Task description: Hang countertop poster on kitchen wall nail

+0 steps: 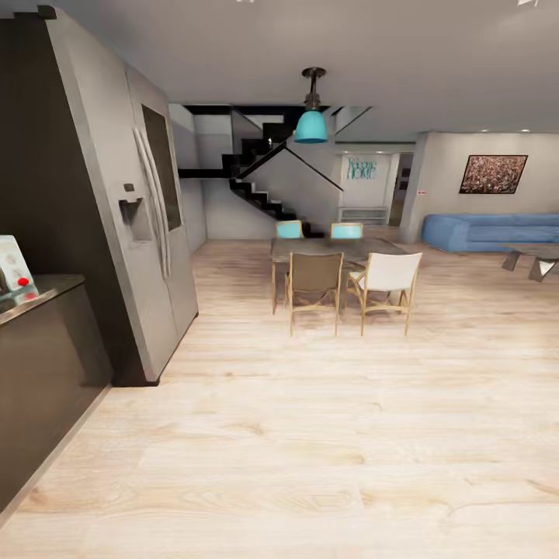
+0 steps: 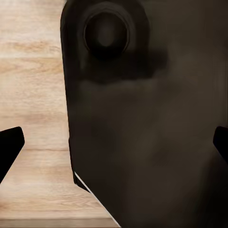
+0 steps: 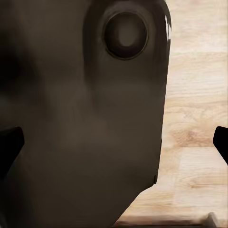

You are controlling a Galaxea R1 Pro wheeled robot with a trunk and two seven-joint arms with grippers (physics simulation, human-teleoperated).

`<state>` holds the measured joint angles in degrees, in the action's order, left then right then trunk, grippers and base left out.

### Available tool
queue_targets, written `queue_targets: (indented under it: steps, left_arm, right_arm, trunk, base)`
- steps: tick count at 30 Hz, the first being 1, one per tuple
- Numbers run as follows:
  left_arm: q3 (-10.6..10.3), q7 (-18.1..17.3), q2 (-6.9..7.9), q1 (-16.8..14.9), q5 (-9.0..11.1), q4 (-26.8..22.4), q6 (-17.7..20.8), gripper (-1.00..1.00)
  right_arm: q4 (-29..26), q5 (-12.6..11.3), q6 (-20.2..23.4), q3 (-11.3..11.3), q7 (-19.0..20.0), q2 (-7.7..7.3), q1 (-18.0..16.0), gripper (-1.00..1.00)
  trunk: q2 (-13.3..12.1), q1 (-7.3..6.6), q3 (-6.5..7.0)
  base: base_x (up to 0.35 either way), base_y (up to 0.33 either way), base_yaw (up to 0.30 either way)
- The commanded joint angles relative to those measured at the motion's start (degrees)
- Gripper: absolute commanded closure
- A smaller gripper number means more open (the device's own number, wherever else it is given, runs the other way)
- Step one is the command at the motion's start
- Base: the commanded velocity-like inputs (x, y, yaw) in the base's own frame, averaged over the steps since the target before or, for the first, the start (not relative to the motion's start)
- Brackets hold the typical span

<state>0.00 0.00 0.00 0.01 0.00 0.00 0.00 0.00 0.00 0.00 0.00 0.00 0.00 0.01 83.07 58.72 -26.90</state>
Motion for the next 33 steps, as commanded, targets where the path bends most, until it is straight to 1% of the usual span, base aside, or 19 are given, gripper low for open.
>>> queue_targets:
  steps: [1,4,7,12,19,20,26,29,30,33]
  left_arm:
    - [0.1,0.1,-0.33,0.3,0.0,-0.3,-0.1,-1.00]
    - [0.0,0.0,-1.30,1.3,0.0,-1.3,-0.1,-1.00]
    - [0.0,0.0,-2.26,2.2,0.0,-2.2,-0.1,-1.00]
    - [0.0,0.0,-2.27,2.2,0.0,-3.2,-0.1,-1.00]
    - [0.0,0.0,-2.27,2.2,0.0,-3.2,-0.1,-1.00]
    - [0.0,0.0,-2.18,2.1,0.0,-2.8,-0.1,-1.00]
    - [0.1,-0.1,-0.44,2.2,-0.3,-4.8,-0.1,-1.00]
    - [0.2,-0.1,0.02,2.2,-0.3,-5.7,-0.2,-1.00]
    - [0.3,-0.1,0.12,2.2,-0.4,-37.6,-0.2,-1.00]
    - [0.5,-0.1,0.26,2.2,-0.4,-39.0,-0.1,-1.00]
  right_arm:
    - [-0.3,-0.3,-0.3,-0.3,0.0,0.00,-0.3,-1.00]
    - [-0.8,-0.3,-1.3,-0.2,0.0,-0.12,-1.3,-1.00]
    - [-0.8,-0.3,-2.3,-0.2,0.0,-0.12,-1.5,-1.00]
    - [-0.8,-0.3,-3.8,-0.2,0.0,-0.12,-1.5,-1.00]
    - [-0.8,-0.3,-3.8,-0.2,0.0,-0.12,-1.5,-1.00]
    - [-0.8,-0.3,-3.5,-0.2,0.0,-0.14,-1.4,-1.00]
    - [-2.7,-0.3,-5.4,-0.3,0.0,-2.05,-3.4,-1.00]
    - [-3.7,-0.3,-6.4,-0.3,0.0,-3.01,-4.4,-1.00]
    - [-30.0,-0.3,-10.9,-0.3,0.0,-3.41,-5.2,-1.00]
    - [-31.5,-0.3,-11.1,-0.2,-0.1,-3.58,-5.2,-1.00]
  trunk:
    - [0.0,0.00,-0.03]
    - [0.0,0.00,-0.03]
    - [0.0,0.00,-0.03]
    - [0.0,0.00,-0.03]
    - [0.0,0.00,-0.03]
    - [0.0,0.00,-0.03]
    - [0.0,0.00,-0.03]
    - [0.0,0.00,-0.03]
    - [0.0,0.00,-0.03]
    - [0.0,0.00,-0.03]
  base:
    - [0.000,0.000,0.000]
    - [0.000,0.000,0.000]
    - [0.000,0.000,0.000]
    - [0.000,0.000,0.000]
    - [0.000,0.000,0.000]
    - [0.000,0.000,0.000]
    - [0.000,0.000,0.000]
    - [0.000,0.000,0.000]
    - [0.000,0.000,0.000]
    - [0.000,0.000,0.000]
